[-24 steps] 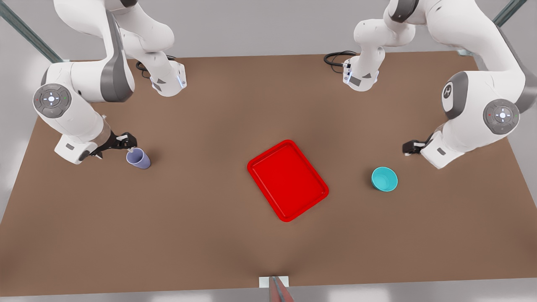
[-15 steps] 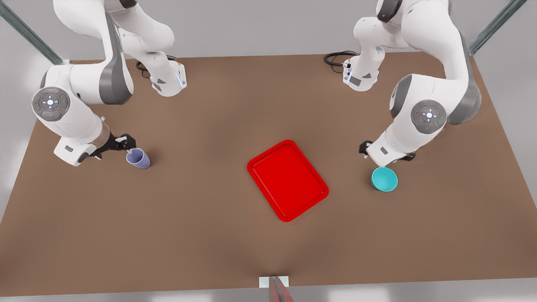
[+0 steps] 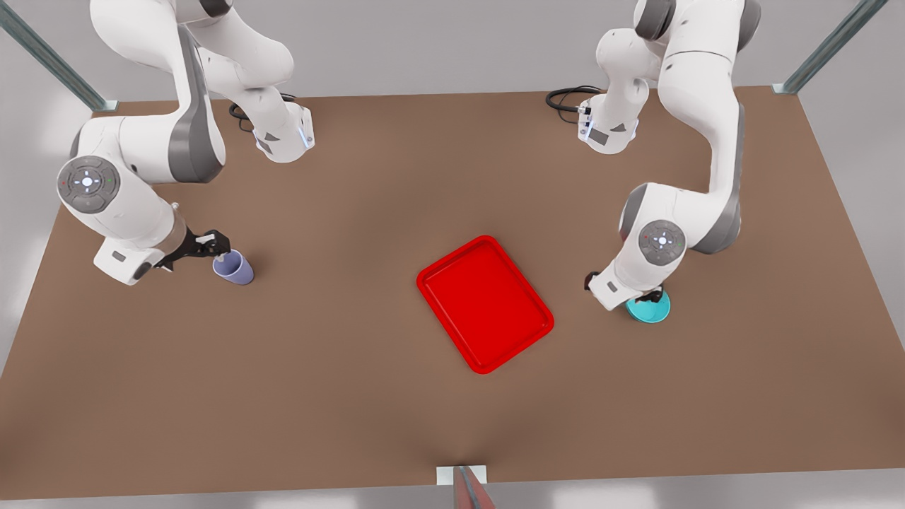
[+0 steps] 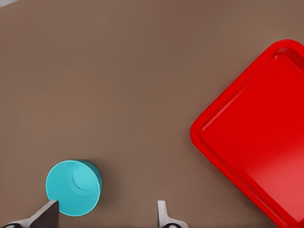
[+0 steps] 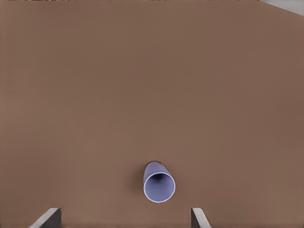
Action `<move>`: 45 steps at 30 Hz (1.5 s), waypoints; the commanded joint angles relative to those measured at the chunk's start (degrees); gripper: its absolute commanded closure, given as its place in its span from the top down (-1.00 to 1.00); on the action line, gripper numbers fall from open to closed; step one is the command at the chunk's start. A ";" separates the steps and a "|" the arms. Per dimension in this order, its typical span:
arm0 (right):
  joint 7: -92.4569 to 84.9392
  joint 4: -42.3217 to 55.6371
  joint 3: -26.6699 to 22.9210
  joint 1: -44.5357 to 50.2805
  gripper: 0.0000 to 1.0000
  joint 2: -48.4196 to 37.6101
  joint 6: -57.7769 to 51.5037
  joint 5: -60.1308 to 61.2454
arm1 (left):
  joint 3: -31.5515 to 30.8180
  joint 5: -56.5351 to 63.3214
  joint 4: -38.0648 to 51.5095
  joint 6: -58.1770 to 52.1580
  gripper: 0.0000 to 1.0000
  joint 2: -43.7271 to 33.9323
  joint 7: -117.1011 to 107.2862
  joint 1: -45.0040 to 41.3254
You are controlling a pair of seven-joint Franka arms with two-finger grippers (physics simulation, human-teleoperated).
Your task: Place the bowl on the tray with the left arm and the cup on the tray with the right arm
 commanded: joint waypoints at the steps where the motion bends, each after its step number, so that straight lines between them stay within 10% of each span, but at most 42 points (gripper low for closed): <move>1: 0.00 -0.01 0.00 0.01 1.00 0.00 0.00 0.00 | 0.00 0.10 -0.43 0.75 1.00 0.12 0.01 0.10; 45: 0.00 -0.36 0.00 -0.78 1.00 0.44 0.62 0.35 | 0.61 -0.95 -12.65 14.82 0.99 12.24 1.68 10.12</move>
